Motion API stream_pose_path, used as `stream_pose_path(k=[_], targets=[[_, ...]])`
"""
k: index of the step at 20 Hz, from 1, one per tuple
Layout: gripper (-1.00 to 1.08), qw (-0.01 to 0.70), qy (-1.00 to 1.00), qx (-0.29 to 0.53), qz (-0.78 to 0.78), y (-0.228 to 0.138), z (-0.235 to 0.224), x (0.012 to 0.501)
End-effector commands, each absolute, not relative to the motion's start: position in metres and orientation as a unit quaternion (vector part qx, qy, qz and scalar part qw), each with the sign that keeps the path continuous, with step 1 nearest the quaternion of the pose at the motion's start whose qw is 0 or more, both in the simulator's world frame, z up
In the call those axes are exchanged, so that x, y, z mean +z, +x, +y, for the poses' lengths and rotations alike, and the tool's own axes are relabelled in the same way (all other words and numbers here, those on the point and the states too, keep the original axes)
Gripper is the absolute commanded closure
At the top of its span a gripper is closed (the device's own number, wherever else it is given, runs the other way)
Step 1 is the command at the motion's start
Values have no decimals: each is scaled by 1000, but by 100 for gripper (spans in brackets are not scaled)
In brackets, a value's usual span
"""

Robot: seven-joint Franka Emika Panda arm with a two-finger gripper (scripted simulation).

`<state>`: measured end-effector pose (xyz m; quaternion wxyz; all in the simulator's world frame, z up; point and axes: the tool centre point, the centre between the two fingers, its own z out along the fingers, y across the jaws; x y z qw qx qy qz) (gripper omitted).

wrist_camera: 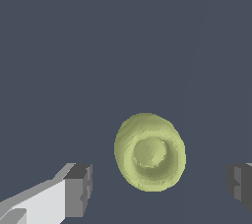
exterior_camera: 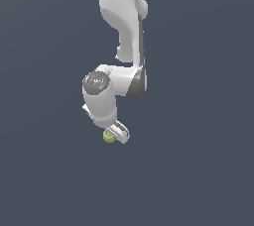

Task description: Pick up the object and move it to a goal position.

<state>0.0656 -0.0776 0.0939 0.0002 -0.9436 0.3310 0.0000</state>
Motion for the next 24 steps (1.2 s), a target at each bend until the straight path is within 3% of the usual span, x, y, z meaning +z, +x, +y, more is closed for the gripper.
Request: stream_pose_path(k=[1,15,16,24], targets=[[-92,0,-944,0,331,65,-78,89],[-92,0,-943,0,333,66,-78,45],[108,0,-943,0,333,66,-78,45],[108,0,-943,0,333,66,-78,45]])
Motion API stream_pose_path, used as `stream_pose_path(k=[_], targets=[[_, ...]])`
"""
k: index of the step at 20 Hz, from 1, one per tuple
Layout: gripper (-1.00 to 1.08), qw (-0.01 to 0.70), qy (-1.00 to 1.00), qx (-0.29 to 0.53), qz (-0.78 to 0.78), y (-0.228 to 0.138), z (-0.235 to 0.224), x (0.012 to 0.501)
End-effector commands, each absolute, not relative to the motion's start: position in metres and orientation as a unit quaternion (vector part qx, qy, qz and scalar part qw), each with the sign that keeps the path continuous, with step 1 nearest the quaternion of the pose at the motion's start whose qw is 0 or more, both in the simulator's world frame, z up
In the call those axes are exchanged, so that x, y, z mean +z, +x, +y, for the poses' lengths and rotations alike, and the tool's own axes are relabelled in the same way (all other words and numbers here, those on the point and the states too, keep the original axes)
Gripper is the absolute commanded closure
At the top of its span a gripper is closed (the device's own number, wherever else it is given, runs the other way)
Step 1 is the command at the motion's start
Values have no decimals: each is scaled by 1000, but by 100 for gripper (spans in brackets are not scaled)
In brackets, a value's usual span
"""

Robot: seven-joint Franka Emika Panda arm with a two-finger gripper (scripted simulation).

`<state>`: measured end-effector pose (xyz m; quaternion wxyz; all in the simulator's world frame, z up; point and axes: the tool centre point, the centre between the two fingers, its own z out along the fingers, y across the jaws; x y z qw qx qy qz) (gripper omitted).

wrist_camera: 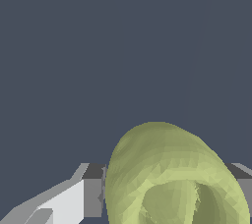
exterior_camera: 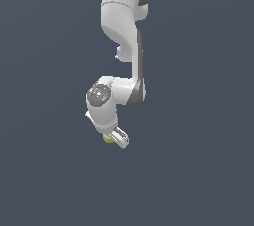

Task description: Pick up the object and move it to a goal position.

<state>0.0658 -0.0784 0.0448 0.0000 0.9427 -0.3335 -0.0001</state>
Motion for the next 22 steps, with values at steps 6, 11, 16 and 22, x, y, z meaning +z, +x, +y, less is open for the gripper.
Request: stream_pose_path(k=[6,11,16,22], targets=[[108,0,943,0,-333,64,-77,47],[108,0,943,0,-333,57,-71,56],[108,0,943,0,-333,44,-60,74],[108,-1,943,0,-333,19,-39,107]])
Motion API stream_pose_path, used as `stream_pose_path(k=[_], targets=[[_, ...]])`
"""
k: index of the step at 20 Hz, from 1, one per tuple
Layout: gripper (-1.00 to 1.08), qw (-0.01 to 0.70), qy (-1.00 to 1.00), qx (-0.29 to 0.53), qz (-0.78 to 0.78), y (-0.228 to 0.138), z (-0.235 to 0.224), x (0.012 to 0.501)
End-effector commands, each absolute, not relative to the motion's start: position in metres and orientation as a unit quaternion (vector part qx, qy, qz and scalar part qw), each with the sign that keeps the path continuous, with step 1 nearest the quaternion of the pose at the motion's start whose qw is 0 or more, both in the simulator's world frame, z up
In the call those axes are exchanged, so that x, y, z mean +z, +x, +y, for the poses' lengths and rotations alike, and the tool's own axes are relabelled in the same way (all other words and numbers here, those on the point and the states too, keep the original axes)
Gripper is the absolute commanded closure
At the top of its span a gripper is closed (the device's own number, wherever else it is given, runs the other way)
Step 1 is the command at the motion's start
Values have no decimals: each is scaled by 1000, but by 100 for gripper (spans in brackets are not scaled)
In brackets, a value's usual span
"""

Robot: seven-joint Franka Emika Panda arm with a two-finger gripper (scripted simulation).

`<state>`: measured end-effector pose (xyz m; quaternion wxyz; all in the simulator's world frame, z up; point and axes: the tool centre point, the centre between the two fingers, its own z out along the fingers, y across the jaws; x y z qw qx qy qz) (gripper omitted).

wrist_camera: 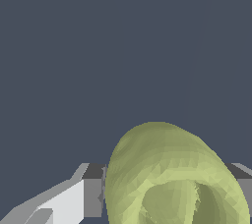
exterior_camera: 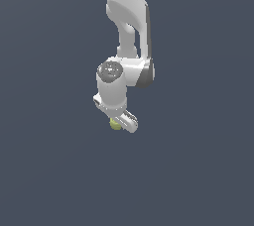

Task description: Pick up the object and move it to a goal position.

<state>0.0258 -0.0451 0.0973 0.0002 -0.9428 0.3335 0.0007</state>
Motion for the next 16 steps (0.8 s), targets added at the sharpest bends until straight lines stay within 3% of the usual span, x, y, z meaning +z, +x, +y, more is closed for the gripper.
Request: stream_pose_path(k=[1,16], targets=[[108,1,-943,0,333,14,-35,114],[108,0,-943,0,333,-59,28,217]])
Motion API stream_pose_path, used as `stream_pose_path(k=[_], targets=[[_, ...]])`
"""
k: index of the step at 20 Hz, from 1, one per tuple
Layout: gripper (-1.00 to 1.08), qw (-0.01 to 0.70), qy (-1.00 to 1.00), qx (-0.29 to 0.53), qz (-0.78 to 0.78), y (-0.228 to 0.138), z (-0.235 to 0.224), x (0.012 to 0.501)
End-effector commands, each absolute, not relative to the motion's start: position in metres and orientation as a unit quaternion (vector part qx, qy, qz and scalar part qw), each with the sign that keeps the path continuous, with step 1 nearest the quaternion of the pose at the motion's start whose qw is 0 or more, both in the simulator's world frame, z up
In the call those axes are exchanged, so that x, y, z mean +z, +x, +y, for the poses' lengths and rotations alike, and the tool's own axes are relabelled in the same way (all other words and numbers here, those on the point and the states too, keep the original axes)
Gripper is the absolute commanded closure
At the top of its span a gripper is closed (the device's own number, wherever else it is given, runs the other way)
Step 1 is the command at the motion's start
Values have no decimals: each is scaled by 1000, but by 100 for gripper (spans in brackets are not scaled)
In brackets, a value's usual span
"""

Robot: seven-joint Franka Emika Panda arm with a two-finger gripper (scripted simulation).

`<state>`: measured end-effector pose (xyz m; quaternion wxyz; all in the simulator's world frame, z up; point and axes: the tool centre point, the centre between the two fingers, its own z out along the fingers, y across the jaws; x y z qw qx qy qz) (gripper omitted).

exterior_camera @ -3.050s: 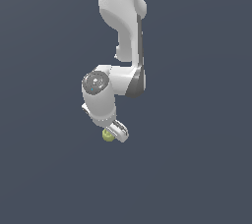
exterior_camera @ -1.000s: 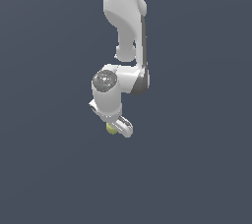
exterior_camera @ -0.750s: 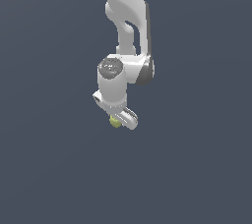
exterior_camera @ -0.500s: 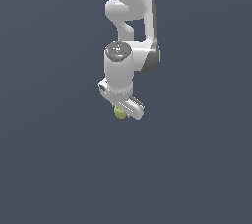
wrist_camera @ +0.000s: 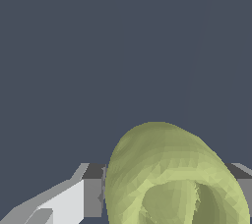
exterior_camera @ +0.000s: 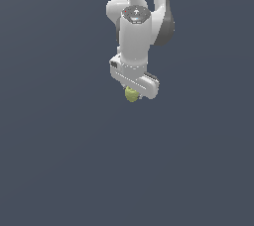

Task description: Pick up the object and move it to a goal position.

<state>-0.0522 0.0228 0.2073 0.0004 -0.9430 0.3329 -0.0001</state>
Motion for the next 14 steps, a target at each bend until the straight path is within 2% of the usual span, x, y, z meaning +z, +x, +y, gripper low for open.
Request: stream_pose_path(k=[1,14], targets=[[108,0,-943,0,333,-63,31,222],[108,-1,-943,0,333,-86,54,259]])
